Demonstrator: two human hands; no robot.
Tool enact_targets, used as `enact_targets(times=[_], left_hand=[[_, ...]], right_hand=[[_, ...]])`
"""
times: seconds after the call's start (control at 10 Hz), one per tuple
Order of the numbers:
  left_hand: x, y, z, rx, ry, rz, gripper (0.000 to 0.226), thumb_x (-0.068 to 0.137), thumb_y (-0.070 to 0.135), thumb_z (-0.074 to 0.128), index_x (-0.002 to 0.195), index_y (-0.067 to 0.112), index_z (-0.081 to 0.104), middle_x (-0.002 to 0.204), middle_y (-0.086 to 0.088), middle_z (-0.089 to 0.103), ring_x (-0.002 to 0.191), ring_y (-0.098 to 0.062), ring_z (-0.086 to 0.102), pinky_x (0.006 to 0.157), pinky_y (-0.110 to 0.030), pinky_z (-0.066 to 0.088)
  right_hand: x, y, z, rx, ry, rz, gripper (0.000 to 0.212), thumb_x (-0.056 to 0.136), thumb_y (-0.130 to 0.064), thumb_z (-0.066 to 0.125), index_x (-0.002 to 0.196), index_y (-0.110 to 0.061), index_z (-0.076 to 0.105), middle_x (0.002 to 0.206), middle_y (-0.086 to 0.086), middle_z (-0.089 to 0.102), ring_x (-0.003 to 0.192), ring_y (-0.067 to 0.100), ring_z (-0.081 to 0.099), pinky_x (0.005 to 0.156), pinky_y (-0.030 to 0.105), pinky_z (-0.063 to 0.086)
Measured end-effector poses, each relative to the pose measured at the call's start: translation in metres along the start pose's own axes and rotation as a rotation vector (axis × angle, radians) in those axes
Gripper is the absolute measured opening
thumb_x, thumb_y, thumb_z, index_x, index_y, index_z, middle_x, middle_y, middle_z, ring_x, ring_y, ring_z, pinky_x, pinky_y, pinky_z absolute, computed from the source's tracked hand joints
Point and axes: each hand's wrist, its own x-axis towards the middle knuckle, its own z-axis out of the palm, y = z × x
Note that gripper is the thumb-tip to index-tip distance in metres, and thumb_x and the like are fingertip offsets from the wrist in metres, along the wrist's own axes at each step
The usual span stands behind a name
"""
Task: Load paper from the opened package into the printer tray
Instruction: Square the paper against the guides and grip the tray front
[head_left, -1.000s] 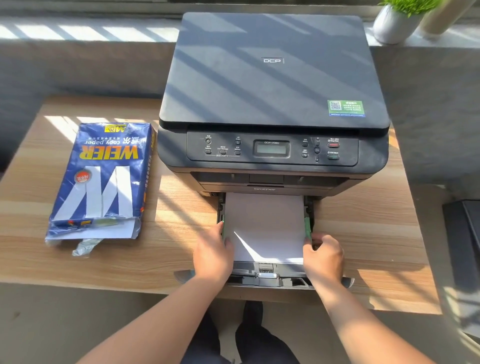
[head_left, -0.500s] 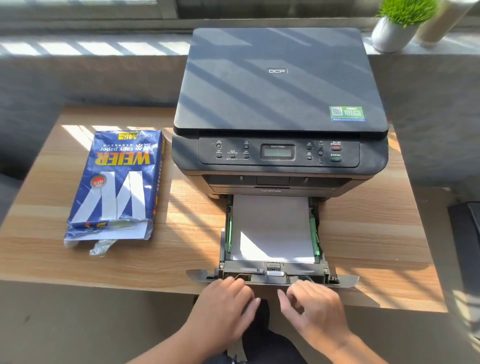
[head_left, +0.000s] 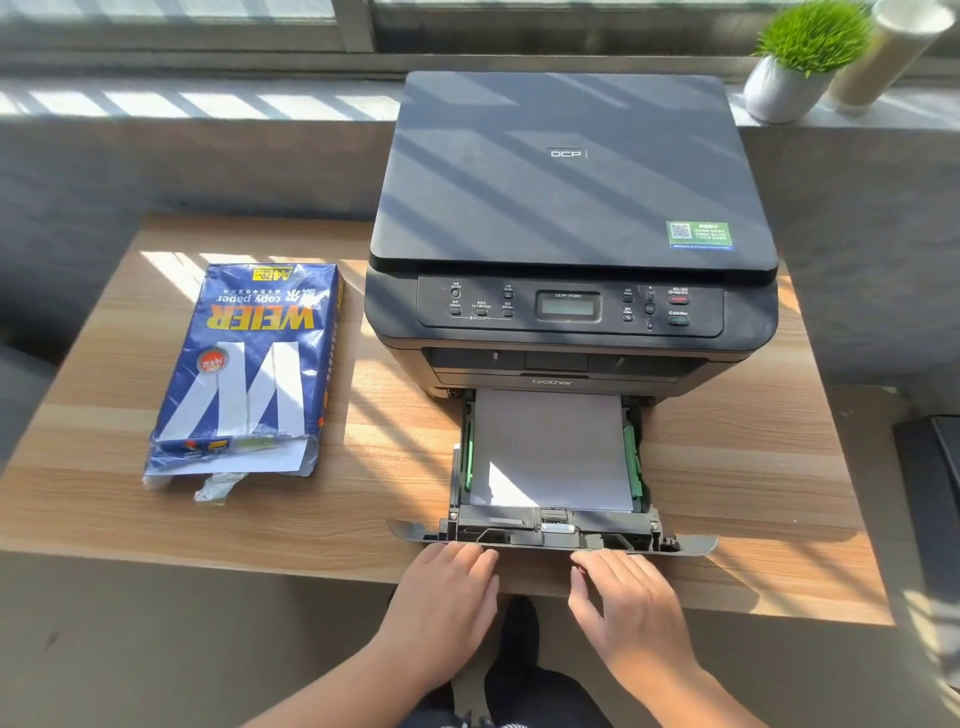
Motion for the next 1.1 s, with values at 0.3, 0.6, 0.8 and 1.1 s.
enact_targets(times=[0.3, 0.6, 0.8, 1.1], left_hand=[[0.017, -0.009, -0.001, 0.004, 0.021, -0.031, 0.040, 0.092, 0.032, 0.045, 0.123, 0.013, 0.061, 0.110, 0.001, 0.069, 0.103, -0.018, 0.062, 0.097, -0.035, 0.051], [0.085, -0.024, -0.025, 0.169, -0.063, -0.095, 0.057, 0.098, 0.033, 0.042, 0.145, 0.005, 0.031, 0.144, -0.013, 0.047, 0.134, -0.029, 0.040, 0.120, -0.042, 0.025], [0.124, -0.031, -0.038, 0.307, -0.153, -0.167, 0.064, 0.099, 0.033, 0.031, 0.151, 0.002, 0.011, 0.157, -0.017, 0.029, 0.145, -0.029, 0.023, 0.123, -0.042, 0.011], [0.133, -0.041, -0.040, 0.109, -0.011, -0.201, 0.061, 0.090, 0.029, 0.043, 0.146, 0.007, 0.033, 0.144, -0.013, 0.045, 0.135, -0.032, 0.038, 0.119, -0.039, 0.017]], right_hand=[[0.022, -0.003, -0.003, -0.055, -0.063, -0.013, 0.029, 0.078, -0.017, 0.072, 0.106, -0.013, 0.072, 0.097, -0.002, 0.075, 0.092, 0.018, 0.072, 0.089, 0.035, 0.058], [0.105, -0.015, -0.015, -0.133, -0.222, 0.189, 0.057, 0.088, -0.029, 0.056, 0.142, -0.015, 0.045, 0.135, 0.006, 0.059, 0.126, 0.023, 0.054, 0.110, 0.034, 0.041], [0.151, -0.022, -0.023, -0.040, -0.317, 0.338, 0.063, 0.087, -0.024, 0.056, 0.145, -0.015, 0.033, 0.146, 0.009, 0.044, 0.134, 0.028, 0.043, 0.109, 0.038, 0.038], [0.168, -0.013, -0.042, 0.035, -0.407, 0.278, 0.058, 0.087, -0.029, 0.058, 0.141, -0.016, 0.040, 0.139, 0.009, 0.053, 0.128, 0.028, 0.050, 0.103, 0.040, 0.045]])
